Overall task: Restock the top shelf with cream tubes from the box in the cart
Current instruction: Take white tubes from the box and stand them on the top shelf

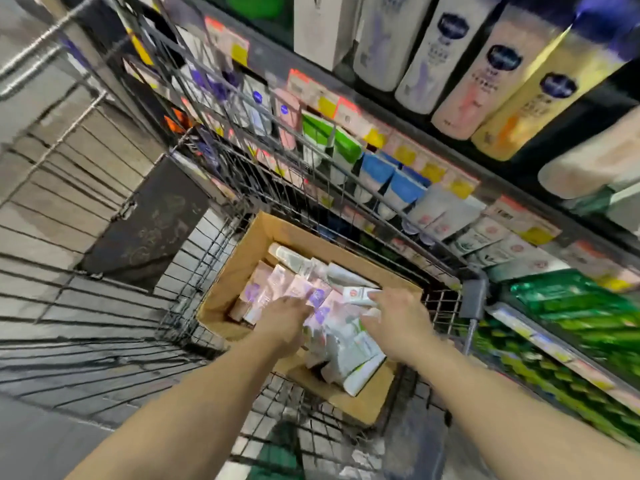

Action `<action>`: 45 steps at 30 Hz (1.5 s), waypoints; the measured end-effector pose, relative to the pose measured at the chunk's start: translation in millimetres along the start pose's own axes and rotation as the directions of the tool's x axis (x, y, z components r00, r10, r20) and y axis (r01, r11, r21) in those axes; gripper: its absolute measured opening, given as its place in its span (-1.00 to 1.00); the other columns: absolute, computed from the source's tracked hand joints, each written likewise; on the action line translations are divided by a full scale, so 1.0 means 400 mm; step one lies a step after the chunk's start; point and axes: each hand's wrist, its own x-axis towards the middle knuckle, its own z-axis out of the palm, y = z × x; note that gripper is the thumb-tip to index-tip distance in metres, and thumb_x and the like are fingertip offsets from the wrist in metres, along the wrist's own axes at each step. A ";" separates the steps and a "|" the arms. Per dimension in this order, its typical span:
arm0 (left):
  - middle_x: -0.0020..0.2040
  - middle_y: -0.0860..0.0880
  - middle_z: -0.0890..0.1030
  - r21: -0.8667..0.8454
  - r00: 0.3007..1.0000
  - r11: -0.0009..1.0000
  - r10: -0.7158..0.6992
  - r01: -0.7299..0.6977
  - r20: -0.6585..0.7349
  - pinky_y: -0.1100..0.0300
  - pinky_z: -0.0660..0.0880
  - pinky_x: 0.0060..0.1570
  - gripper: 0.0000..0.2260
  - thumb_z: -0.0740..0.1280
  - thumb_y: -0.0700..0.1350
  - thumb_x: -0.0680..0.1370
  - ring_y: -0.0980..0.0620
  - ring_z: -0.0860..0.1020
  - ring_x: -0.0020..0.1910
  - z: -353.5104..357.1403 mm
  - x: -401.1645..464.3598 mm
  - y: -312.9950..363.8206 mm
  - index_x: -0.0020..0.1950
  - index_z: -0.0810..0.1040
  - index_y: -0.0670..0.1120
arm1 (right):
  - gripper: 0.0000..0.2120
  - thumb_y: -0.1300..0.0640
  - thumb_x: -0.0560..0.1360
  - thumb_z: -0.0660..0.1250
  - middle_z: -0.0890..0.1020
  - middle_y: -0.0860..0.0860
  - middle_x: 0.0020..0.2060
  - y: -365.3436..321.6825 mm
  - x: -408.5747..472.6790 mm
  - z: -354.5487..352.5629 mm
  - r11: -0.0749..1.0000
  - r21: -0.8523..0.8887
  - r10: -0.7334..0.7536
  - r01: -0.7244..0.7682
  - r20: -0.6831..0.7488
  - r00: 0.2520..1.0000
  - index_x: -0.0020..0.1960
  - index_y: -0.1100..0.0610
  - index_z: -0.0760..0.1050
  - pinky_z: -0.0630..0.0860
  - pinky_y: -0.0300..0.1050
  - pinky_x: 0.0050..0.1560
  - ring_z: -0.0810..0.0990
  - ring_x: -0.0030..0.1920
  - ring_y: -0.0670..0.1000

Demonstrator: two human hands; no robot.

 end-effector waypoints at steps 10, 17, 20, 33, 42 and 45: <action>0.27 0.04 0.57 0.140 0.961 0.957 0.232 -0.252 0.148 0.20 0.39 0.15 -0.67 0.34 -0.17 0.47 0.05 0.47 0.28 0.158 0.155 -0.046 0.21 0.60 0.05 | -0.52 -0.15 0.59 0.16 0.31 0.02 0.43 0.041 0.039 0.155 0.991 0.084 0.098 -0.106 0.095 0.991 0.46 -0.01 0.28 0.24 0.07 0.41 0.20 0.45 0.11; 0.05 -0.03 0.61 0.028 0.996 0.995 0.094 -0.094 0.012 0.12 0.46 0.04 -0.76 0.37 -0.08 0.43 -0.12 0.54 0.11 0.126 0.165 -0.048 0.10 0.58 0.00 | -0.49 -0.10 0.61 0.15 0.18 0.01 0.52 0.024 0.058 0.178 0.976 0.166 0.114 -0.144 0.177 0.978 0.52 0.01 0.18 0.06 -0.05 0.45 0.04 0.52 0.07; -0.07 0.02 0.60 -0.407 1.000 0.913 -0.021 0.022 0.007 0.09 0.51 -0.10 -0.67 0.47 0.05 0.40 -0.03 0.57 -0.06 0.096 0.151 -0.044 0.07 0.53 -0.04 | -0.46 -0.10 0.57 0.24 0.31 0.02 0.44 -0.006 0.069 0.157 0.968 0.220 0.076 -0.124 0.214 0.974 0.49 0.00 0.22 0.22 -0.08 0.37 0.20 0.45 0.08; 0.01 -0.02 0.63 -0.498 0.959 0.852 -0.017 0.162 0.282 0.35 0.41 -0.05 -0.64 0.49 0.07 0.39 0.08 0.51 0.01 0.169 0.144 0.009 0.06 0.53 -0.07 | -0.71 0.03 0.48 0.43 0.60 0.04 0.01 0.040 0.093 0.112 0.760 0.581 0.252 -0.291 0.149 0.956 0.12 0.10 0.46 0.53 -0.06 -0.06 0.58 -0.04 0.06; -0.04 -0.02 0.59 -0.392 0.903 0.869 -0.128 0.302 0.410 0.13 0.55 0.08 -0.64 0.48 0.03 0.37 0.00 0.57 -0.06 0.210 0.147 0.012 0.09 0.54 -0.08 | -0.67 0.10 0.48 0.44 0.58 0.01 0.03 0.080 0.030 0.153 0.689 0.641 0.293 -0.338 0.181 0.939 0.20 0.11 0.46 0.46 -0.16 -0.07 0.55 -0.01 0.00; -0.06 -0.04 0.61 -0.372 0.872 0.868 -0.129 0.330 0.473 0.15 0.56 0.03 -0.69 0.52 -0.07 0.36 0.00 0.57 -0.07 0.150 0.130 -0.023 0.04 0.60 -0.15 | -0.69 0.09 0.47 0.45 0.61 0.04 0.07 0.067 0.014 0.130 0.659 0.672 0.298 -0.339 0.180 0.937 0.16 0.10 0.47 0.54 -0.07 0.01 0.58 0.00 0.01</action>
